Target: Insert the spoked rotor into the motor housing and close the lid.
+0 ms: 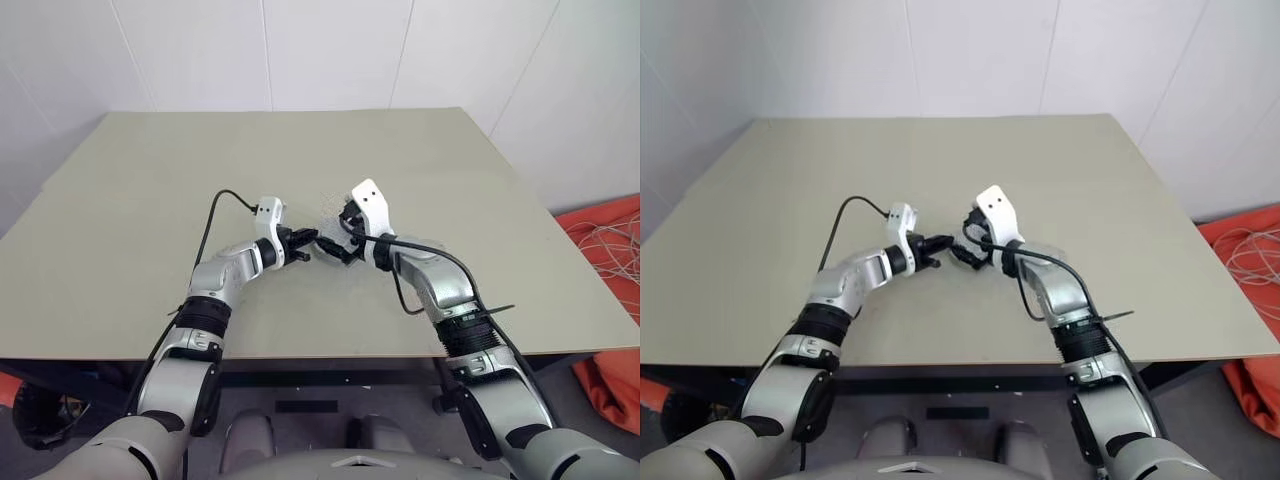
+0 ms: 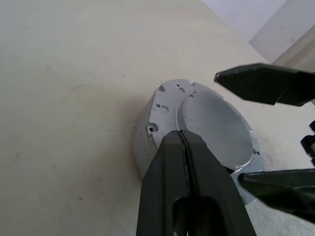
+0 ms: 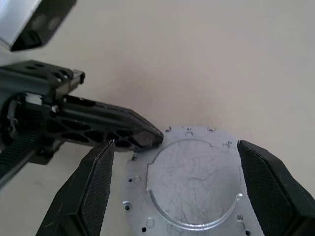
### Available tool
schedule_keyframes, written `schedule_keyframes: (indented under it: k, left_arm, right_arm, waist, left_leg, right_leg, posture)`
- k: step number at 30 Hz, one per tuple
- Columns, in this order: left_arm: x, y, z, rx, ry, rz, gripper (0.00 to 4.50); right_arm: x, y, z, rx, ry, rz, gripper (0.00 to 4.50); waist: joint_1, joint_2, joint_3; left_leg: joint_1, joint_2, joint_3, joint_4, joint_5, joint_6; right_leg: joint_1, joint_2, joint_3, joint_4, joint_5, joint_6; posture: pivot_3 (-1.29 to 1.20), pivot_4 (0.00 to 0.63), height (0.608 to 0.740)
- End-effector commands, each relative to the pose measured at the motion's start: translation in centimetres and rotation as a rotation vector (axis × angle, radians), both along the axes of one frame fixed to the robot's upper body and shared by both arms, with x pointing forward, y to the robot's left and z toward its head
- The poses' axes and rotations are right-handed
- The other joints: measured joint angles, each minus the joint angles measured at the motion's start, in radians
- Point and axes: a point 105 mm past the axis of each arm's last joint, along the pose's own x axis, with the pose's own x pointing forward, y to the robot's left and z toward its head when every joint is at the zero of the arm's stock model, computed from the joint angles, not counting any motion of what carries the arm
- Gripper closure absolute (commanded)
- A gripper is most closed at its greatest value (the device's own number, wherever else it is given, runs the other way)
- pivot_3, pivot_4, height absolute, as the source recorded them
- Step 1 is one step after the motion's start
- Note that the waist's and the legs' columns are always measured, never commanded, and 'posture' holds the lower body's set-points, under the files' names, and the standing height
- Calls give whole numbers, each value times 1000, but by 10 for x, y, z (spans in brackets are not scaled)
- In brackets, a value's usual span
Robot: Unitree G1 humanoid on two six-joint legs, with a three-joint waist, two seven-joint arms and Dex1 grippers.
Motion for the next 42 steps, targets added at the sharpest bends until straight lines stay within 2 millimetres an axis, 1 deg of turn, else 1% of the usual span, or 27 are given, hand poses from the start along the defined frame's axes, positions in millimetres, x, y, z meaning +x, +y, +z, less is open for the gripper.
schedule_keyframes:
  k: [1, 4, 6, 9, 12, 17, 20, 22, 26, 32, 38, 42]
  left_arm:
    - [-1, -1, 3, -9, -10, -5, 4500]
    - [-2, -2, 2, -12, -6, -7, 4500]
    - [-3, -3, 1, -14, -4, -8, 4500]
    - [-4, -3, 1, -16, -2, -11, 4500]
    - [-5, -4, 1, -18, -2, -15, 4500]
    - [-3, -4, 2, -19, -7, -12, 4500]
    - [-2, -5, 5, -28, -17, -19, 4500]
    - [-2, -6, 7, -30, -21, -27, 4500]
    - [-2, -10, 9, -29, -26, -50, 4500]
    - [1, -12, 11, -19, -32, -63, 4500]
    - [2, -12, 12, -13, -36, -67, 4500]
    - [3, -12, 12, -13, -39, -67, 4500]
  right_arm:
    - [2, -3, 26, 65, -67, -4, 11]
    - [6, -8, 29, 86, -67, -41, 11]
    - [11, -14, 31, 104, -60, -91, 11]
    - [21, -34, 29, 104, -13, -189, 11]
    - [25, -54, 19, 39, 31, -232, 11]
    - [27, -77, 13, 16, 95, -279, 11]
    - [28, -84, 12, 32, 126, -303, 11]
    - [27, -84, 10, 34, 137, -304, 11]
    - [22, -78, 6, 91, 214, -300, 11]
    - [12, -70, 6, 234, 428, -271, 11]
    - [-6, -61, 10, 350, 650, -161, 11]
    - [-7, -60, 10, 404, 724, -160, 11]
  waist:
    - [2, 0, 0]
    - [5, 0, 0]
    - [6, 0, 0]
    - [12, 0, 0]
    - [16, 0, 0]
    - [16, 0, 0]
    - [16, 0, 0]
    - [16, 0, 0]
    - [17, 0, 0]
    - [17, 0, 1]
    - [18, 0, 1]
    - [20, 0, 1]
  left_leg:
    - [0, 0, 0, 0, 0, 0]
    - [0, 0, 0, 0, 0, 0]
    - [0, 0, 0, 0, 0, 0]
    - [0, 0, 0, 0, 0, 0]
    - [0, 0, 0, 0, 0, 0]
    - [0, -1, 0, 0, 0, 0]
    - [0, 0, 0, 0, 0, -1]
    - [0, 0, 0, 0, 0, -1]
    - [0, 0, 0, 0, 0, -1]
    - [0, -1, 0, -1, 0, -1]
    - [0, -1, 0, -1, 1, -1]
    - [0, -1, 0, -2, 1, -1]
  right_leg:
    - [0, 0, 0, 0, 0, 0]
    - [0, 0, 0, 0, 0, 0]
    - [0, 0, 0, 0, 0, 0]
    - [0, 0, 0, 0, 0, 0]
    - [0, 0, 0, 0, 0, 0]
    - [0, 0, 0, 0, 0, 0]
    - [0, 0, 0, 0, 0, 0]
    - [0, 0, 0, 0, 0, 0]
    - [0, 0, 0, 0, 0, 0]
    - [0, -1, 0, 0, 0, 0]
    - [0, -1, 0, -1, 0, 0]
    - [0, -1, 0, 0, 0, 0]
  posture:
    - [0, 0, 740]
    - [0, 0, 740]
    - [0, 0, 740]
    - [0, 0, 740]
    - [0, 0, 740]
    - [0, 0, 740]
    - [0, 0, 740]
    - [0, 0, 740]
    - [0, 0, 740]
    - [0, 0, 740]
    - [0, 0, 740]
    - [0, 0, 740]
